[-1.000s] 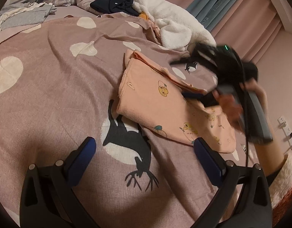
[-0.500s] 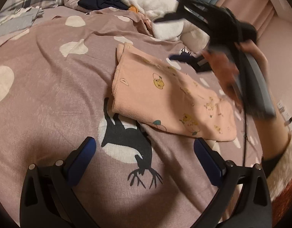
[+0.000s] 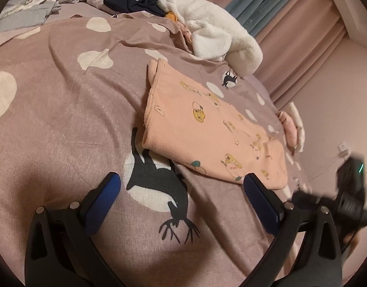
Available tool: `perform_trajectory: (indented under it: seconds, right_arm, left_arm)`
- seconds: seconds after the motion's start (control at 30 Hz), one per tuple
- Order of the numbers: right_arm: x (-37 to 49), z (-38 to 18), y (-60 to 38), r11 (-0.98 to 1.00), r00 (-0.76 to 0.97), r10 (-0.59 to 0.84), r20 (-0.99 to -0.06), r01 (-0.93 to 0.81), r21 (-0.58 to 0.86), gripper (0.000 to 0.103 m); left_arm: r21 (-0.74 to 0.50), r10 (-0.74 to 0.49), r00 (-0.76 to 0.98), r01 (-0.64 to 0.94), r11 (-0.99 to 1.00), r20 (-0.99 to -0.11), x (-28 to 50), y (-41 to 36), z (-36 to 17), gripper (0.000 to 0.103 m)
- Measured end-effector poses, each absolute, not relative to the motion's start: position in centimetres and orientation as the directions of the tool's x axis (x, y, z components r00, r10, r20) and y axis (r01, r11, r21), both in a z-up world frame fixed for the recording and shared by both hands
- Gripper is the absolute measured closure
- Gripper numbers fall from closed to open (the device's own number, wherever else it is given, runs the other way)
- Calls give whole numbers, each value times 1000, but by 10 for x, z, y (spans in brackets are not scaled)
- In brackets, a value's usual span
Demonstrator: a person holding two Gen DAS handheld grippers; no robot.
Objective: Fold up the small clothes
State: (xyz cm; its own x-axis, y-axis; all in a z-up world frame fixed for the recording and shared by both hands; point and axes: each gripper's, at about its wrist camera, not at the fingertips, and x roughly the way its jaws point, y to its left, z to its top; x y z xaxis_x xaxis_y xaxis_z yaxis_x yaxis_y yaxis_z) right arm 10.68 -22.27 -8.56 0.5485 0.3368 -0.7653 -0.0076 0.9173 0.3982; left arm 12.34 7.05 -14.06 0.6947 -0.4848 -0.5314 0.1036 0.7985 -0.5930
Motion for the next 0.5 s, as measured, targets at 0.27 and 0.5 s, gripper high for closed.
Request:
perform_trajectory:
  seconds: [0.27, 0.5]
  right_arm:
    - [124, -124, -273, 733, 534, 565, -629, 25, 679, 1]
    - [142, -133, -297, 573, 554, 669, -496, 41, 818, 1]
  left_arm:
    - [-695, -572, 671, 116, 710, -473, 137, 69, -133, 0]
    - [-882, -770, 559, 135, 451, -309, 164, 61, -132, 0]
